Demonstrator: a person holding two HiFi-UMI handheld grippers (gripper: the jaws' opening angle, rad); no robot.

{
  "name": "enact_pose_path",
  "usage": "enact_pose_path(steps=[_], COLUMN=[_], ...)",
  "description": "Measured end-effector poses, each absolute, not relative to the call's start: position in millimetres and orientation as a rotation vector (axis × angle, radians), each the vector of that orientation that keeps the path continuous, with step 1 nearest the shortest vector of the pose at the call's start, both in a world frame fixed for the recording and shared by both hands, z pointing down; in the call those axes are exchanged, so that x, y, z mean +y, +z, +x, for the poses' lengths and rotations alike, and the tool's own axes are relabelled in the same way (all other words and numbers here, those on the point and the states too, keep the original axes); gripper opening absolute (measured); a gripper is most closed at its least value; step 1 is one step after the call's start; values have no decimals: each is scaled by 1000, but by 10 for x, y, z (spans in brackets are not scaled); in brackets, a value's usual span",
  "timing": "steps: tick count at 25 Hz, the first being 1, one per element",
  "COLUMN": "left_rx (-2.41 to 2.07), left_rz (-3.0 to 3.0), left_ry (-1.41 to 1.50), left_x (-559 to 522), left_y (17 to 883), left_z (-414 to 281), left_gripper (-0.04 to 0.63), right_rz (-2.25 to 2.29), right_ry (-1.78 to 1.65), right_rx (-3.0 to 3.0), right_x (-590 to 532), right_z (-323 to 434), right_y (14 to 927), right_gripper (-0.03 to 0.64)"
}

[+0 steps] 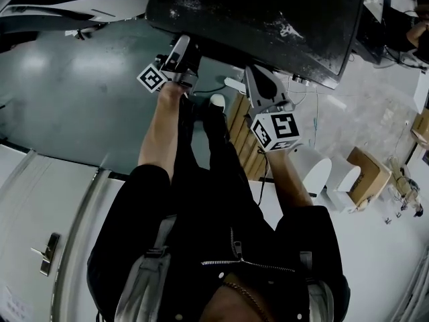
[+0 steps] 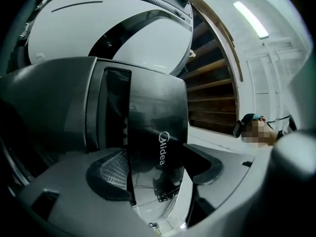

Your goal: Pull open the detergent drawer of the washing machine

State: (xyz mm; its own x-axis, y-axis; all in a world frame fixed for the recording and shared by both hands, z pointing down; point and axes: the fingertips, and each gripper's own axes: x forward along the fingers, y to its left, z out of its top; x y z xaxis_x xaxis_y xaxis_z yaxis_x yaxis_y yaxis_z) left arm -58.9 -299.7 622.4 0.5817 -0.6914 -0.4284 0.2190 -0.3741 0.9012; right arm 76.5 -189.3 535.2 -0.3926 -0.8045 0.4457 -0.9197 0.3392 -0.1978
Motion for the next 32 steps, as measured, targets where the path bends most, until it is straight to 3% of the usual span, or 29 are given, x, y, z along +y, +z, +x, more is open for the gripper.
enact_pose_path(steps=[22,32], left_rx=[-385,-384], left_rz=[1684,1683], left_ry=[-1064,-1063], left_x=[-2819,-2730], left_y=[6232,6200], left_z=[-694,-733], left_gripper=[259,272], right_rz=[1601,1573], right_ry=[684,714], right_rx=[-2265,-2304], right_x=[-1654,-1754], right_z=[940,796], right_y=[5515,5574], right_gripper=[6,6])
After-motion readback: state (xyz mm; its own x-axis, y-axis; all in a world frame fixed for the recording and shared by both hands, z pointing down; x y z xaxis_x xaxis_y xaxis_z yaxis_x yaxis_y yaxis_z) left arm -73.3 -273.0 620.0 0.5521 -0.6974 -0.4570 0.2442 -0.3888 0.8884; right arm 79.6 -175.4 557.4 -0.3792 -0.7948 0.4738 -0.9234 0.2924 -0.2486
